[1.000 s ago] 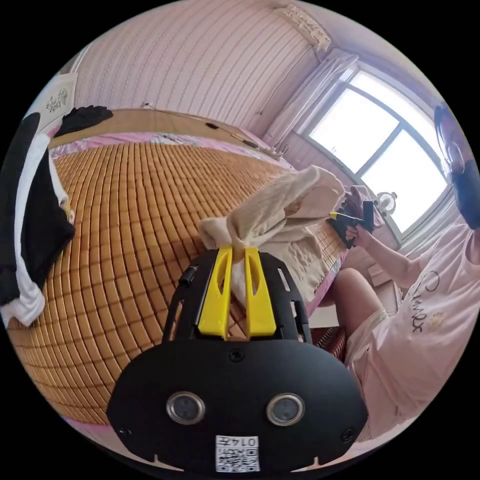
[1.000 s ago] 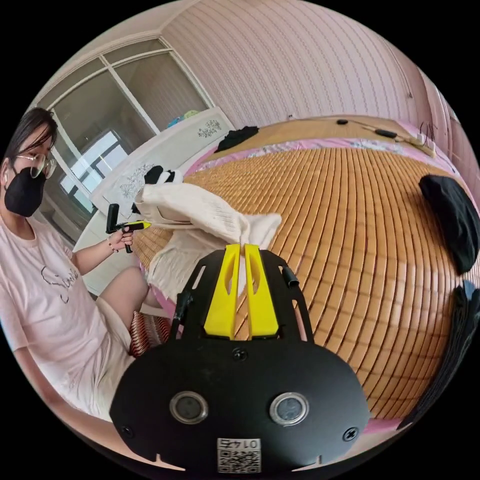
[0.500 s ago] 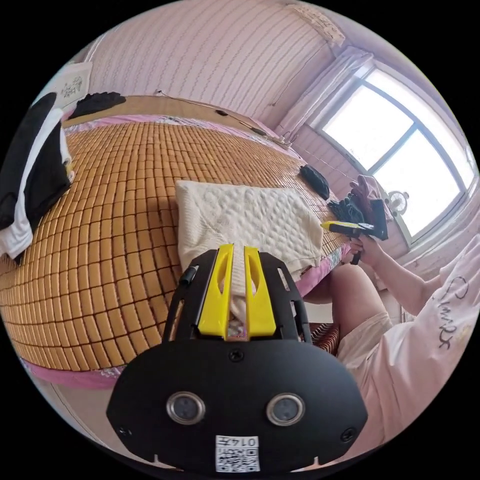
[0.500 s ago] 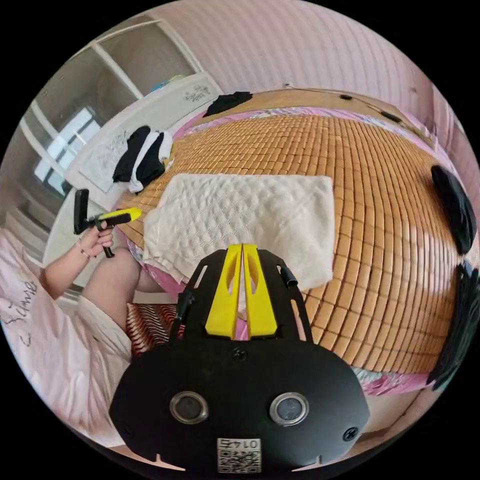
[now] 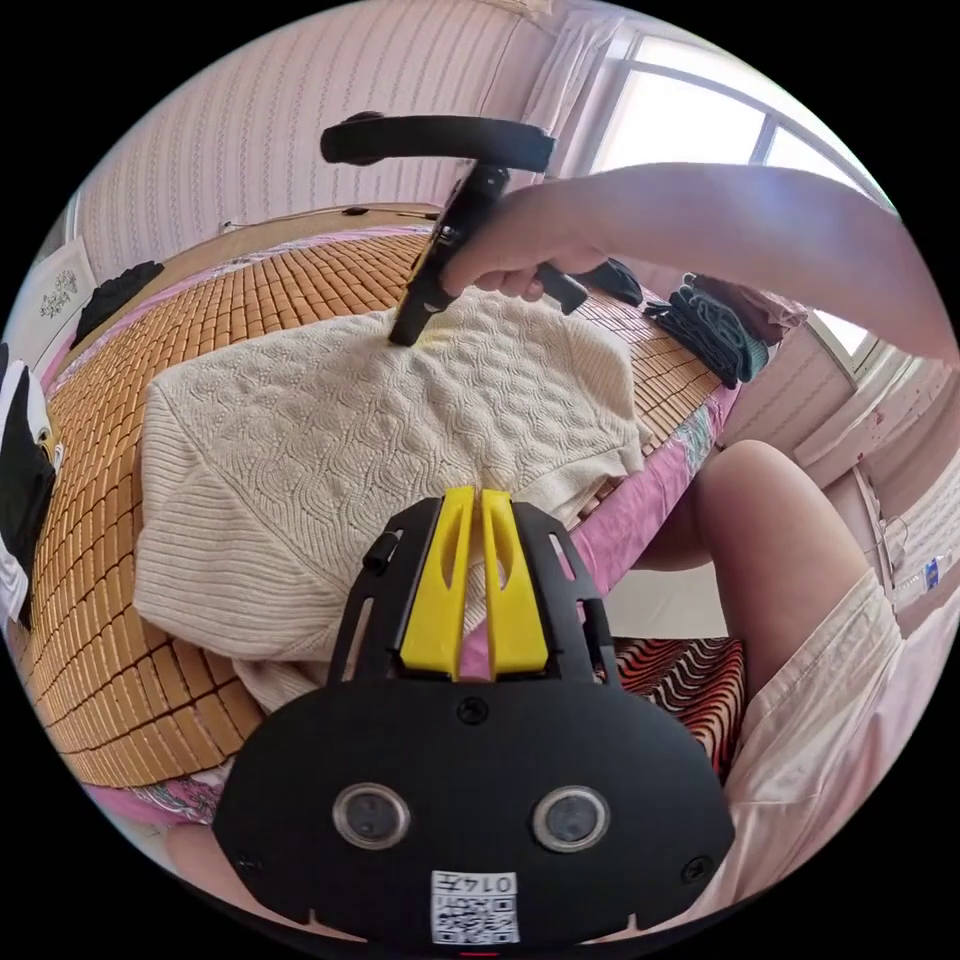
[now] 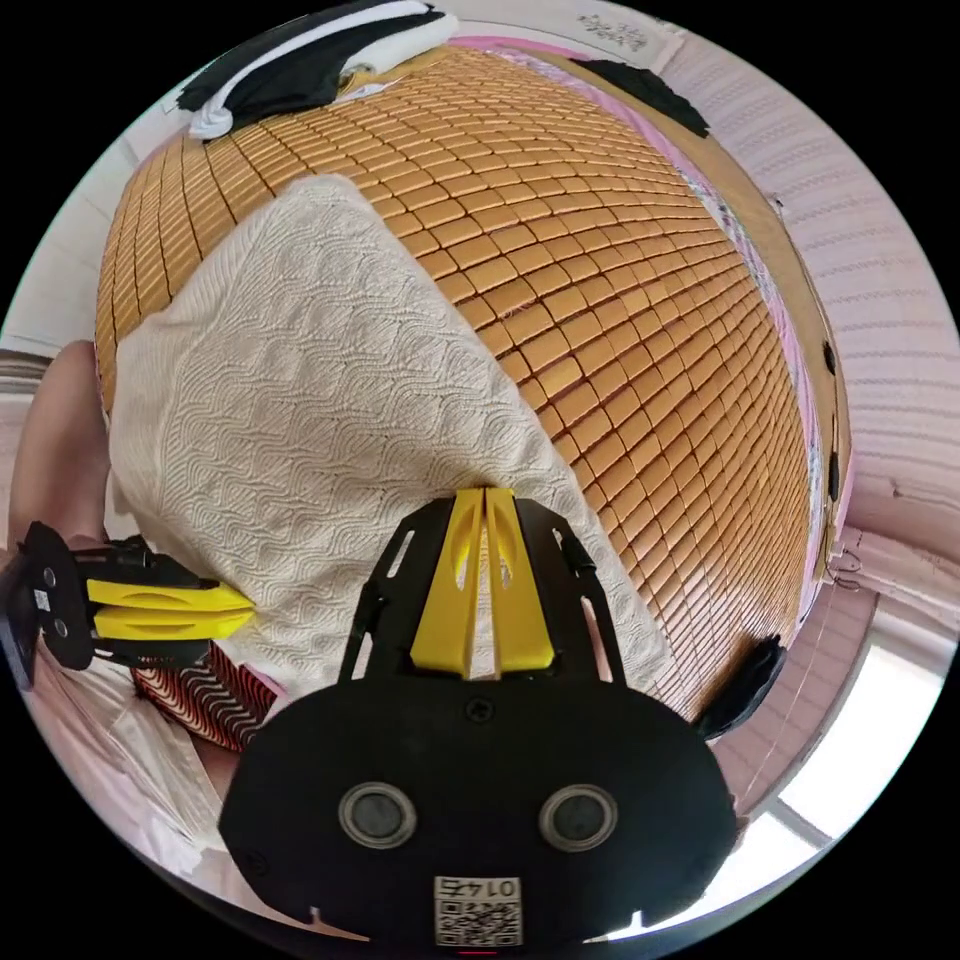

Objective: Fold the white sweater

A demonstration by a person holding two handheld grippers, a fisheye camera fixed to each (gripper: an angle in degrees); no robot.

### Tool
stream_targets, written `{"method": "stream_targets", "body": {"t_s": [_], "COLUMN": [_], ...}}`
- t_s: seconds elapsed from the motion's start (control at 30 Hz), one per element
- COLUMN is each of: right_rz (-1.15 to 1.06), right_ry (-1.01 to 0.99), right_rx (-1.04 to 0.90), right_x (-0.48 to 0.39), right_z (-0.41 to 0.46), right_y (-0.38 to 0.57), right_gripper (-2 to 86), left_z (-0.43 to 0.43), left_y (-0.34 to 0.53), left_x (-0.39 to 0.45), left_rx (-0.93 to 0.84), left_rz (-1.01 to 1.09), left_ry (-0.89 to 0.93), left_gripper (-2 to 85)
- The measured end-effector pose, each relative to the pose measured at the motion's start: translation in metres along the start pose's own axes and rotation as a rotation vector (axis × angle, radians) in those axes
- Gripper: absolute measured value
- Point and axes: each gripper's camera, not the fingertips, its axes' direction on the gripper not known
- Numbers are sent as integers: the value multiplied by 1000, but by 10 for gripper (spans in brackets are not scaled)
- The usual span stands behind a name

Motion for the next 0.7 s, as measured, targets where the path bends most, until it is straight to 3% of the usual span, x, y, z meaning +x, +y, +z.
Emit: {"method": "stream_targets", "body": {"t_s": [0.33,0.5,0.7], "right_rz": [-196,-238,-215], "right_ry": [-146,-87,-141], "right_rx": [-369,-414,-383], "right_x": [7,-7,2], "right_z": [19,25,28], "right_y": [-131,-161,-178], "right_gripper": [-8,-7,-8], "left_z": [16,13,24], "left_y": [2,-26,-83], "left_x": [36,55,63], "left_rx": [18,-8,41], "left_rz": [-30,-8,228], "left_ry": [51,81,-41], "left_gripper": [-9,-10,-10]}}
